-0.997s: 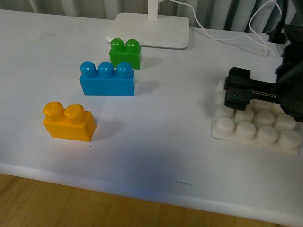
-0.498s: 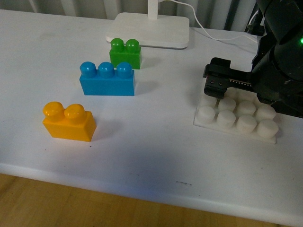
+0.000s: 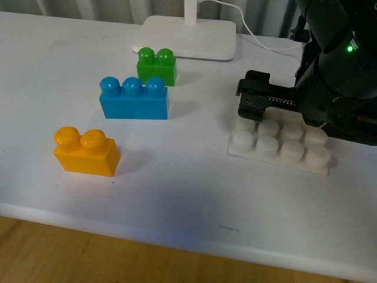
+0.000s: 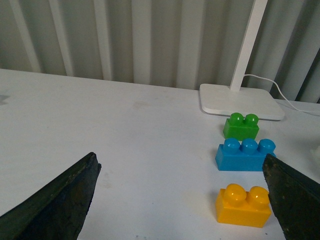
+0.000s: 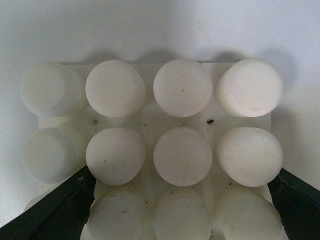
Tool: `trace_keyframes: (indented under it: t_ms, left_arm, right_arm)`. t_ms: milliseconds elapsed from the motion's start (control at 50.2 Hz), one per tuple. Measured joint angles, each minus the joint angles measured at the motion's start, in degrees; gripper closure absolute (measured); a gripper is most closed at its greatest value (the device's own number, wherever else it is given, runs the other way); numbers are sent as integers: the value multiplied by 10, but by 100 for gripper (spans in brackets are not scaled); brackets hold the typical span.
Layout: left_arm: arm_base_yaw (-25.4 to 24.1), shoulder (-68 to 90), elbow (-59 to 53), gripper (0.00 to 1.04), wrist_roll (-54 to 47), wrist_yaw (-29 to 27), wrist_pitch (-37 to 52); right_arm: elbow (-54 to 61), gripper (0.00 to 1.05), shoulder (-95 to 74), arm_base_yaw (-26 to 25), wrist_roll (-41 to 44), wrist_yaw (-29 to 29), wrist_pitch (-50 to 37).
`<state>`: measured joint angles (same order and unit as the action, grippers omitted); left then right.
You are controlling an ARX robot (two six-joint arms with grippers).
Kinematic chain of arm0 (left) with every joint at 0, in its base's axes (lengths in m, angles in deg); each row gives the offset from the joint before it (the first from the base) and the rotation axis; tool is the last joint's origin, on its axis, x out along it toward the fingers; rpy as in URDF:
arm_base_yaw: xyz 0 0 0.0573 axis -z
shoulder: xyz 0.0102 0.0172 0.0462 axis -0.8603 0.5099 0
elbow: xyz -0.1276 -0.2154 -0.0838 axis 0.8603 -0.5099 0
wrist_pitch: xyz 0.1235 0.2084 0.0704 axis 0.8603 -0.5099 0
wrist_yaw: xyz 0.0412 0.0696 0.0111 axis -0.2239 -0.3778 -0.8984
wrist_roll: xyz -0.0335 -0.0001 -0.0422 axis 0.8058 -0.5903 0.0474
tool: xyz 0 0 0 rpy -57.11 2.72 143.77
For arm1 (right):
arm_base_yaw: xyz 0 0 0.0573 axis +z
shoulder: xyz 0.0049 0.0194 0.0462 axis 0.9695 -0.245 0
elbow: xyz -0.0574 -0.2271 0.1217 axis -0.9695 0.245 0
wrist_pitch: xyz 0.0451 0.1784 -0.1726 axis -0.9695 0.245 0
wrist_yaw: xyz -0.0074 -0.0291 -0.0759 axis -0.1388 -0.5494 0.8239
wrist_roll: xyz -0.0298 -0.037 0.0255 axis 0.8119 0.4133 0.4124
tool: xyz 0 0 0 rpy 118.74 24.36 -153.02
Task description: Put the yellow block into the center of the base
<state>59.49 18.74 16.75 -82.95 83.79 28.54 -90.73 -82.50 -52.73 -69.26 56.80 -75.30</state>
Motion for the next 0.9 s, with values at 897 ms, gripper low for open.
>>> trace_keyframes:
  t_ms: [897]
  left_arm:
    - [0,0,0,6,0,0,0]
  right_arm:
    - [29,9,120,-19,54,-20,3]
